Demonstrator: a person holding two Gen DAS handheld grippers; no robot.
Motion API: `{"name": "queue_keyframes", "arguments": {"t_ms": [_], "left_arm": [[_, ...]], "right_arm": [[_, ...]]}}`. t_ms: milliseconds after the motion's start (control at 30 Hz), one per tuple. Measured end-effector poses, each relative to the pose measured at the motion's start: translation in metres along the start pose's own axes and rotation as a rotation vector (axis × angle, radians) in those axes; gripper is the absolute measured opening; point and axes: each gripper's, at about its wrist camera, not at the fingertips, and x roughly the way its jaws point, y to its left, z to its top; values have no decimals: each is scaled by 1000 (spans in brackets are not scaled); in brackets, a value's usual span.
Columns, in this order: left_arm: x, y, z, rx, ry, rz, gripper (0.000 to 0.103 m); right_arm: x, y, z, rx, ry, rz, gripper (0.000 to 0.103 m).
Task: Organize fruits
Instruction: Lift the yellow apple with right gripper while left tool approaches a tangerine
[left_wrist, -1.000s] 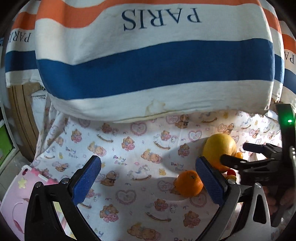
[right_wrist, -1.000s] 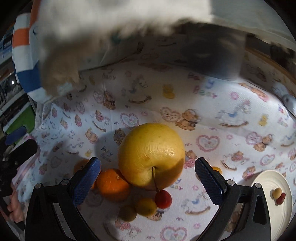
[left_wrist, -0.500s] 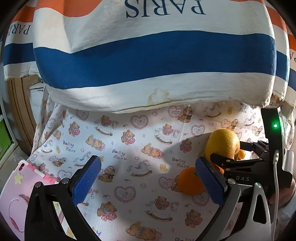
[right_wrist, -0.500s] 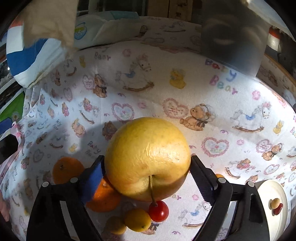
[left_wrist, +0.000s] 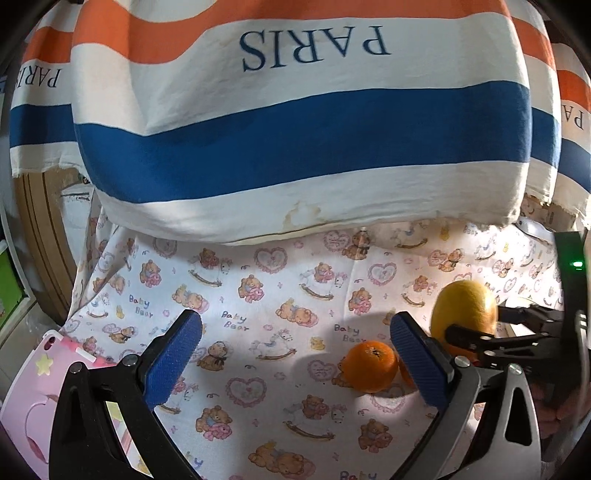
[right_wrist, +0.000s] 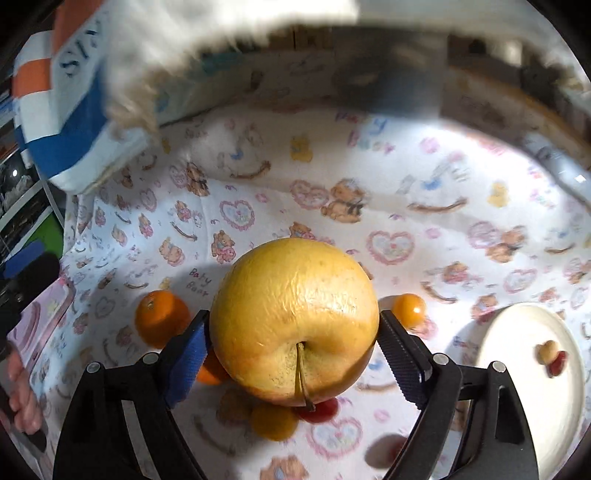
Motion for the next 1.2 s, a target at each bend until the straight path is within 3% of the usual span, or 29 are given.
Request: {"name": "queue_keyframes", "arguments": {"t_ms": [267, 367, 600, 733, 900, 1000, 1200], "left_arm": [[2, -14, -6, 47, 14, -47, 100], [7, -18, -9, 50, 41, -79, 93], [12, -31, -14, 69, 119, -166, 76], [16, -41, -14, 97, 159, -178, 76], [38, -49, -18, 125, 269, -206, 76], [51, -53, -21, 180, 298, -174, 73], [70, -47, -26, 117, 384, -219, 68]], "right_arm": [[-67, 5, -17, -24, -148, -21, 89], [-89, 2, -32, -27, -191, -38, 89], [-113, -10, -57, 5, -200, -67, 89], [-117, -16, -67, 1, -208, -88, 89], [-123, -22, -71, 10, -219, -74, 89], [-127, -25, -72, 21, -230, -65, 89], [-131, -27, -70, 29, -228, -74, 89]]}}
